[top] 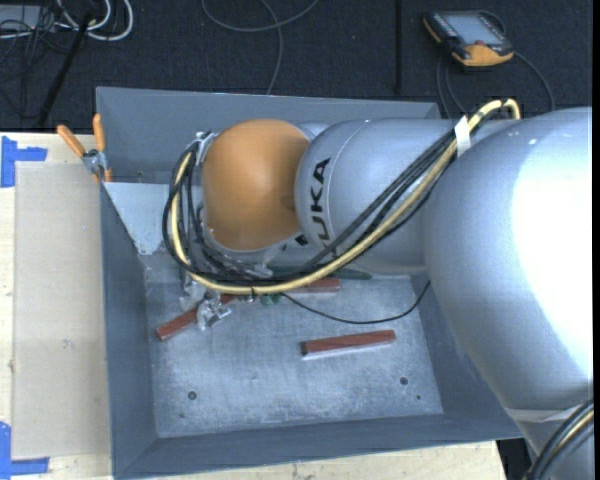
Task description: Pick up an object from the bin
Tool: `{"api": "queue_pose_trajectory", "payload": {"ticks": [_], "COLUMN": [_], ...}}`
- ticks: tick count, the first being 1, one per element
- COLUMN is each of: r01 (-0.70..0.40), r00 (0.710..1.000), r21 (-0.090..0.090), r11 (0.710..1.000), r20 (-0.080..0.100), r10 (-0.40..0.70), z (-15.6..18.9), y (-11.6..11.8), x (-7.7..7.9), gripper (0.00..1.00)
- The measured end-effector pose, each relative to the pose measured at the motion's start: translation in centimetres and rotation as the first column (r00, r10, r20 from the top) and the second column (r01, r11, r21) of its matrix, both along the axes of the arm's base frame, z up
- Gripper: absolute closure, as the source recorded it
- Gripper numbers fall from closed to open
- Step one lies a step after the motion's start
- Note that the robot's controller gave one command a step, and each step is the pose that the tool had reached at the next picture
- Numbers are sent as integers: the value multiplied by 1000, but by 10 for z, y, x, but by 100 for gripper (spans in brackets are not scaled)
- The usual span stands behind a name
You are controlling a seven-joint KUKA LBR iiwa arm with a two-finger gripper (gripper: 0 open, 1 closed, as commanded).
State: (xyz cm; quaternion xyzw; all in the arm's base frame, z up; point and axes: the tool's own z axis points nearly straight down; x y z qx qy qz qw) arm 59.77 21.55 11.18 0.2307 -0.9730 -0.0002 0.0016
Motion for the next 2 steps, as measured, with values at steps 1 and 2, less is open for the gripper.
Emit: {"api": "queue_pose_trajectory", "payload": {"ticks": [1, 2], "r01": [1, 2], "r00": [1000, 1000], "r21": [-1, 0], "r11": [1000, 1000], "r20": [-1, 2], "r10": [-1, -2], "z": [18, 38], "y": [0, 0], "x": [-1, 0], "gripper": [100, 100]}}
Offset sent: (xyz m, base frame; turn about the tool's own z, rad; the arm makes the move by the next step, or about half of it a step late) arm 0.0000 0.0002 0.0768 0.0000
